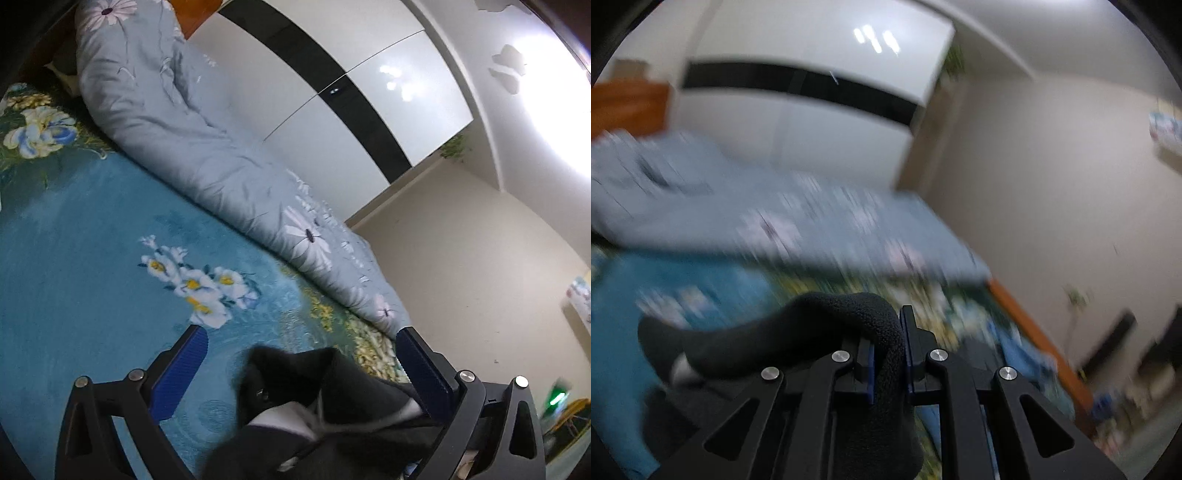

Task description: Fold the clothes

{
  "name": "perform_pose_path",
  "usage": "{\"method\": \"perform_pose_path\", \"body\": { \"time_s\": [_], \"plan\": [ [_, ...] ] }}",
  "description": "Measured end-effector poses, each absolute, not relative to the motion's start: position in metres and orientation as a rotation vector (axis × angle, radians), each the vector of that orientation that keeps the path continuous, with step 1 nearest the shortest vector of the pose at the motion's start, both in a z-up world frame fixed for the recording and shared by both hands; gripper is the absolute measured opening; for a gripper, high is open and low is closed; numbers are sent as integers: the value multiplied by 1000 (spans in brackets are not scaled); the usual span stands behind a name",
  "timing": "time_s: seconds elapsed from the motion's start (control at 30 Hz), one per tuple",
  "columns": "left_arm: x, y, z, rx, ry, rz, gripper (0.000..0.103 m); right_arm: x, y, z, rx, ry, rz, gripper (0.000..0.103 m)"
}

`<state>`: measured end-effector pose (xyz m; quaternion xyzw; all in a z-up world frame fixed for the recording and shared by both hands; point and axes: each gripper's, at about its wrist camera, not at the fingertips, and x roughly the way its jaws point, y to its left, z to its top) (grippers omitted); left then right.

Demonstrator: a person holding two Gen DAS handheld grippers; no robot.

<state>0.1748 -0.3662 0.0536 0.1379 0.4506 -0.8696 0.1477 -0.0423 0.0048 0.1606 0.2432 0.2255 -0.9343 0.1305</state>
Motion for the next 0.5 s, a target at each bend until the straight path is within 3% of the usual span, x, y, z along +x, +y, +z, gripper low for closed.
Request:
{"method": "perform_pose_path", "body": {
  "time_s": [0.2,0.4,0.43,0.47,0.5],
  "plan": [
    [168,-367,40,484,1291,-2465,103,-97,70,41,1152,665,-2696,12],
    [141,-353,27,674,1177,-2424,103,-71,46,48,1035,611,-2584,13],
    [135,-350,24,707,1153,-2422,103,-67,42,49,1016,602,-2565,18],
    [131,-347,22,736,1139,-2420,103,-62,39,50,998,594,-2546,32],
    [126,-344,19,766,1125,-2416,103,-58,35,51,979,585,-2526,38]
  ]
}}
